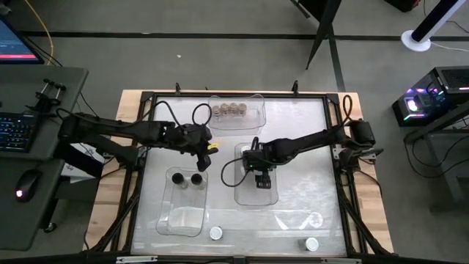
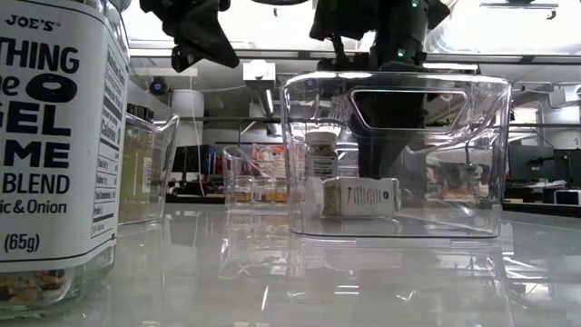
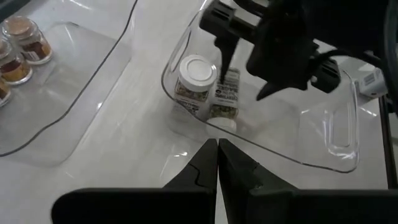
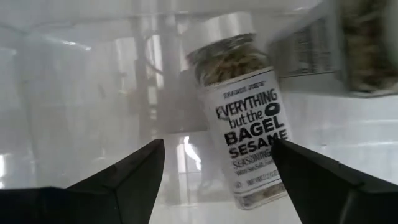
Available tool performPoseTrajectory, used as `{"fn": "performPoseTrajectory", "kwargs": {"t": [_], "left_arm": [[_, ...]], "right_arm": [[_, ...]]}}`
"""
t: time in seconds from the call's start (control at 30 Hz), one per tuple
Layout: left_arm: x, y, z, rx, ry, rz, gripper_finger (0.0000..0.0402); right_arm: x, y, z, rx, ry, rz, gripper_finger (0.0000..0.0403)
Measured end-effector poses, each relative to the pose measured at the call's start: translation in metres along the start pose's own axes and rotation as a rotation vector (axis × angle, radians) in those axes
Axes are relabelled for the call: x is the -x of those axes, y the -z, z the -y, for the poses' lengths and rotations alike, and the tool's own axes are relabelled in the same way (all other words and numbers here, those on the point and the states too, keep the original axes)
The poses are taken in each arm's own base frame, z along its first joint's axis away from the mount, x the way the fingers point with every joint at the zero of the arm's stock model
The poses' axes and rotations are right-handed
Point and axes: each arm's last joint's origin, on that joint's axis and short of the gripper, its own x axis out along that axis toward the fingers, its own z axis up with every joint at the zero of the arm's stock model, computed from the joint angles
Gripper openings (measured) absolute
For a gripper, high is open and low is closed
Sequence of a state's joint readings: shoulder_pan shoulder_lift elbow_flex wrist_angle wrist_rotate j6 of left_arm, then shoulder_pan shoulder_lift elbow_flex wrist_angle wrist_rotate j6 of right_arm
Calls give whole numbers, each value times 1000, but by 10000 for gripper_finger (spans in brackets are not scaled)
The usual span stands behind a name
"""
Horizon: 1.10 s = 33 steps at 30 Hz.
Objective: Sort spices by type
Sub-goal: Put the white seasoning bottle into the bottom right transparent bin
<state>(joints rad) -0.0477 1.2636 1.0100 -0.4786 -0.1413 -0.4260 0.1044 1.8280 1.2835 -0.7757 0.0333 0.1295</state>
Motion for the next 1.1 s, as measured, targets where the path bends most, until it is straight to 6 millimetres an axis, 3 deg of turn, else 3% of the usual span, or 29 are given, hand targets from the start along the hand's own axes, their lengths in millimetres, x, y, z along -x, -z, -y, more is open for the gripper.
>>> {"fn": "performPoseTrajectory", "kwargs": {"t": [0.27,0.43,0.6,0.9,1.0,1.1], "left_arm": [[0,0,0,-19,1,-1,0],[0,0,0,-19,0,-1,0],[0,0,0,-18,0,-2,0],[0,0,0,19,2,4,0],[0,-1,1,28,4,11,0],[0,-1,1,29,5,12,0]], "right_arm": [[12,1,2,68,63,29,300],[14,1,7,222,145,28,300],[2,0,16,332,121,-18,300],[-23,-1,31,301,47,-75,299],[-24,-2,31,308,51,-74,283],[-24,-4,30,294,51,-53,238]]}}
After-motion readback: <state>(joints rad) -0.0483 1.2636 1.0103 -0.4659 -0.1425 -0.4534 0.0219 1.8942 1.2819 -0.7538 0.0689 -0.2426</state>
